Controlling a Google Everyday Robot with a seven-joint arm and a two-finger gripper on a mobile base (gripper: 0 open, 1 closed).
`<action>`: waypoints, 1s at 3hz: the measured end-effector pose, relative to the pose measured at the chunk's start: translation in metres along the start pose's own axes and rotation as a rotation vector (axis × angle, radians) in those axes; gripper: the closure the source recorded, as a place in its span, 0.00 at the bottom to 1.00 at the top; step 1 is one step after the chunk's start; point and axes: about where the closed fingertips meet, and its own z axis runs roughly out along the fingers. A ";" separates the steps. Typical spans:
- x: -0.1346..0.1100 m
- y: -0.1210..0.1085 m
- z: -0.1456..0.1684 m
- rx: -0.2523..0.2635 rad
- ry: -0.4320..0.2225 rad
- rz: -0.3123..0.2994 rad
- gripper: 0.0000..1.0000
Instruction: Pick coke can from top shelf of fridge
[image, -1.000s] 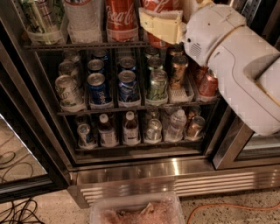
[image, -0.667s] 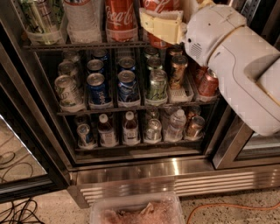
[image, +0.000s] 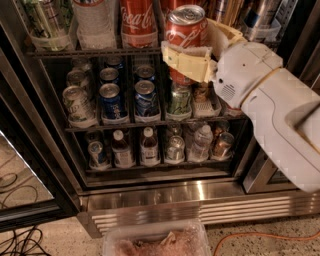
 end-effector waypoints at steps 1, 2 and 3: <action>0.003 0.013 -0.038 0.038 -0.028 0.029 1.00; -0.016 0.031 -0.073 0.077 -0.071 0.049 1.00; -0.014 0.034 -0.070 0.067 -0.068 0.047 1.00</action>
Offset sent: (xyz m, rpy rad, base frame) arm -0.1171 0.0309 -0.0528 0.1525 -0.0417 -0.1098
